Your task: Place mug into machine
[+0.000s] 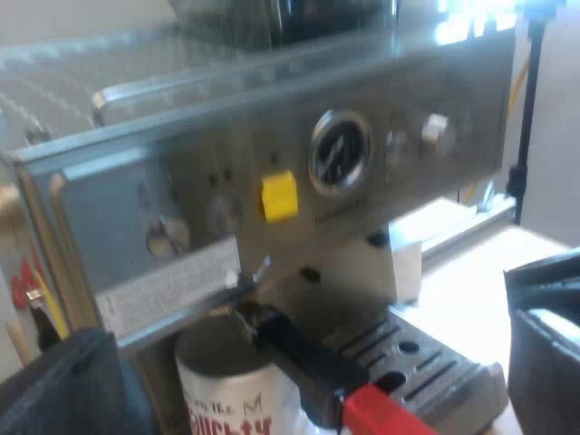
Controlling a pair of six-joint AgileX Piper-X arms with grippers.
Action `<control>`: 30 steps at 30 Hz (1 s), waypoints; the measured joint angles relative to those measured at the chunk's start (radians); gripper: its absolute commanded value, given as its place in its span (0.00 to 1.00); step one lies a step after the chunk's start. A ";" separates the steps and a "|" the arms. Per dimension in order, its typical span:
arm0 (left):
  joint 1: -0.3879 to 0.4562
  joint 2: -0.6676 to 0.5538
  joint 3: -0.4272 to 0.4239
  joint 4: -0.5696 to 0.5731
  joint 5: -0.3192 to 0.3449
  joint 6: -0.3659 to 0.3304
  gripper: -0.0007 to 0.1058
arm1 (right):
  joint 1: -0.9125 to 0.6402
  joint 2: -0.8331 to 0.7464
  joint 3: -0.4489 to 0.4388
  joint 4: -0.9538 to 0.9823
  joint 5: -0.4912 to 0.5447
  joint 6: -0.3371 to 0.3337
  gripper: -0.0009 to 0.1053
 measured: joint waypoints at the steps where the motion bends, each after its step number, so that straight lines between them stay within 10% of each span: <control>1: 0.000 -0.012 -0.010 0.019 0.000 0.000 0.82 | 0.012 0.000 -0.023 0.000 0.011 -0.003 0.01; 30: 0.000 -0.023 -0.026 0.085 0.041 0.000 0.82 | -0.065 0.296 -0.338 0.000 0.088 -0.058 0.01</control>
